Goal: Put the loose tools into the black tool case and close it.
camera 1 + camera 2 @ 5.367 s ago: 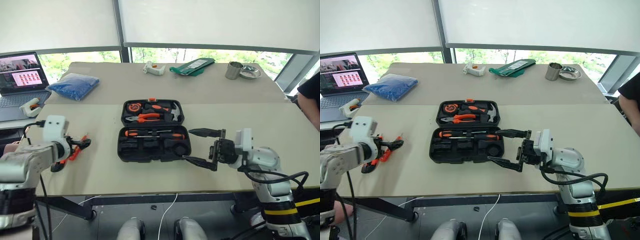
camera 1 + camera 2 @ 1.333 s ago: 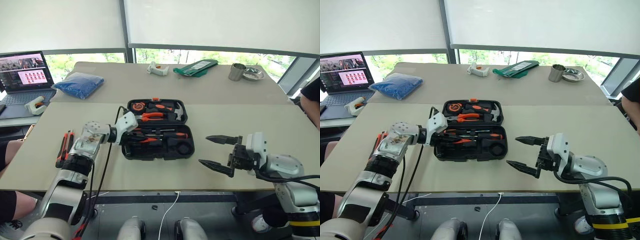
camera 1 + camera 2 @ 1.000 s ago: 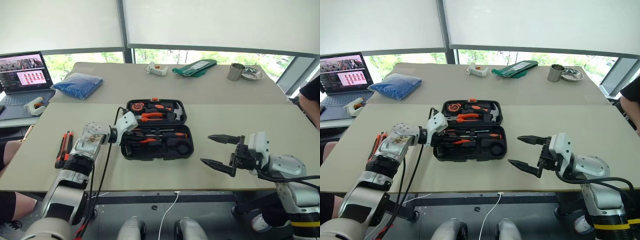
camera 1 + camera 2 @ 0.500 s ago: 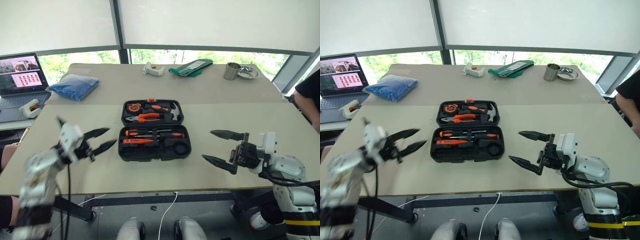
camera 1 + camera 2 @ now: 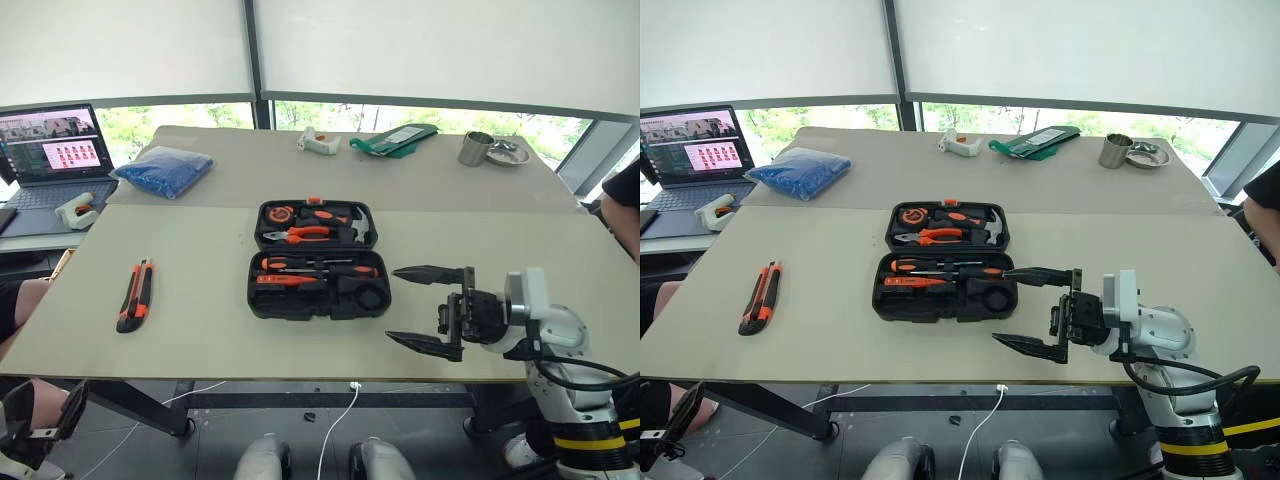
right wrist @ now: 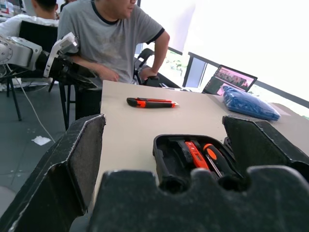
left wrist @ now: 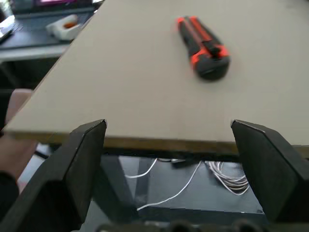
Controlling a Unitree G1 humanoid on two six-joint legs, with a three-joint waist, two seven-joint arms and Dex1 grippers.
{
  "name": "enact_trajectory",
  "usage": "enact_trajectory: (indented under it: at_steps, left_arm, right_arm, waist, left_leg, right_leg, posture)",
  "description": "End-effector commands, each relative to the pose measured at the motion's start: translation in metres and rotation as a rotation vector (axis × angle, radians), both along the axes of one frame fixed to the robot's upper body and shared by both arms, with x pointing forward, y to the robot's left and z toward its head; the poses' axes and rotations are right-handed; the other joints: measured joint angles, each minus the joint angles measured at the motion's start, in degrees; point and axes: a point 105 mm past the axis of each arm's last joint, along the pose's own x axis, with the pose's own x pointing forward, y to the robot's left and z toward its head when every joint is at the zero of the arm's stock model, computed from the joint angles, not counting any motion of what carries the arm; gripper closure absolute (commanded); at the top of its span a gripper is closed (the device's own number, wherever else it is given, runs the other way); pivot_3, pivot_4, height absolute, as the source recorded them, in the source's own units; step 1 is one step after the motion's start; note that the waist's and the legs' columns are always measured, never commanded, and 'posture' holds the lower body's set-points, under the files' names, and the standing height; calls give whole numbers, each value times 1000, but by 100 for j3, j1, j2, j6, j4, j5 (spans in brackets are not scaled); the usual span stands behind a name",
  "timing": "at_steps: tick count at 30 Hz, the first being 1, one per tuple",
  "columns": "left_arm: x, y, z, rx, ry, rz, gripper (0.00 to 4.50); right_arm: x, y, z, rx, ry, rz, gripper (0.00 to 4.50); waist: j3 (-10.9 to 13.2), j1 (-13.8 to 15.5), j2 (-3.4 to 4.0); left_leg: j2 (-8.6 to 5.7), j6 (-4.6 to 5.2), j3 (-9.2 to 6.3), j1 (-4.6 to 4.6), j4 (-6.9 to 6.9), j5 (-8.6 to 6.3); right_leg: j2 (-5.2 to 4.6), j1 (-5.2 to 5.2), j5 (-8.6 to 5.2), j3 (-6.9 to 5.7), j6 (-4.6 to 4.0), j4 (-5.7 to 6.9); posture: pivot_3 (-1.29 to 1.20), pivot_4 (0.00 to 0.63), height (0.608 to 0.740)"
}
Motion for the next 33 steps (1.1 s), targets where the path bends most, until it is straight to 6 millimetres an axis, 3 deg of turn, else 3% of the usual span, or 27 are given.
enact_trajectory:
  at_steps: [1, 5, 9, 15, 19, 23, 26, 27, 28, 30, 31, 33]
  left_arm:
    - [26, -1, 23, -6, -44, 14, 92]
    - [68, -3, 37, 3, 35, -7, 92]
    - [111, -17, 46, -41, 111, -17, 92]
    - [148, -23, 33, -47, 231, 13, 92]
    - [160, -21, 18, -80, 325, 51, 92]
    - [166, -21, 15, -76, 345, 47, 1135]
    - [171, -22, 19, -71, 295, 29, 2282]
    - [179, -27, 32, -50, 215, -21, 2717]
    - [183, -31, 42, -34, 159, -58, 2802]
    - [193, -66, 71, 33, 51, -320, 2802]
    - [192, -95, 84, 73, 20, -519, 2802]
    - [183, -136, 96, 149, -11, -823, 2802]
  right_arm:
    - [-3, 2, 8, 12, -13, 21, 0]
    - [0, 9, 15, 31, -1, 37, 0]
    - [2, 18, 15, 20, 5, 59, 0]
    - [9, 29, 21, 49, -4, 53, 0]
    - [11, 29, 22, 48, -4, 49, 0]
    - [16, 26, 27, 87, 7, 15, 0]
    - [18, 25, 28, 112, 16, -7, 0]
    - [17, 24, 27, 108, 18, -9, 0]
    - [17, 24, 26, 104, 18, -10, 0]
    - [14, 20, 23, 74, 20, -9, 0]
    - [13, 16, 22, 60, 20, -19, 0]
    - [13, 7, 21, 34, 19, -45, 0]
  waist:
    - [0, 12, 0]
    - [0, 31, 0]
    - [-1, -6, 0]
    - [-1, -88, -2]
    - [-1, -71, -2]
    - [-1, -62, -1]
    - [-1, -62, -1]
    - [-1, -61, -1]
    - [-1, -61, -2]
    - [0, -44, -5]
    - [2, -19, -9]
    - [4, 20, -12]
  left_leg:
    - [0, 0, 0, -1, 0, 0]
    - [4, -1, -1, -3, -1, 1]
    - [5, -1, 2, -4, -1, 1]
    - [6, 23, 4, -5, -5, 15]
    - [8, 36, 5, -5, -16, 30]
    - [8, 34, 6, -4, -20, 30]
    - [8, -13, 6, -2, -23, 5]
    - [8, -14, 6, -2, -24, 5]
    - [8, -15, 6, -3, -25, 5]
    - [10, -17, 6, -8, -25, 6]
    - [9, -17, 6, -11, -25, 6]
    - [7, -20, 7, -35, -22, 5]
  right_leg:
    - [1, -1, 0, -2, 0, 0]
    - [30, -2, 5, -18, -4, 5]
    - [41, 14, 17, -7, -5, 2]
    - [67, 21, 60, 8, 1, 4]
    - [70, 13, 61, 7, -4, 3]
    - [66, 11, 61, 10, -5, 5]
    - [63, 9, 62, 13, -8, 5]
    - [62, 8, 63, 14, -9, 5]
    - [62, 7, 63, 15, -10, 6]
    - [62, 3, 64, 13, -14, 4]
    - [61, 3, 64, 11, -15, 3]
    - [54, -10, 53, 4, -35, -6]
  posture:
    - [0, 150, 740]
    - [0, 150, 740]
    - [0, 150, 740]
    - [0, 150, 740]
    - [0, 150, 740]
    - [0, 150, 740]
    - [0, 150, 740]
    - [0, 150, 740]
    - [0, 150, 740]
    - [0, 150, 740]
    - [0, 150, 740]
    - [0, 150, 740]
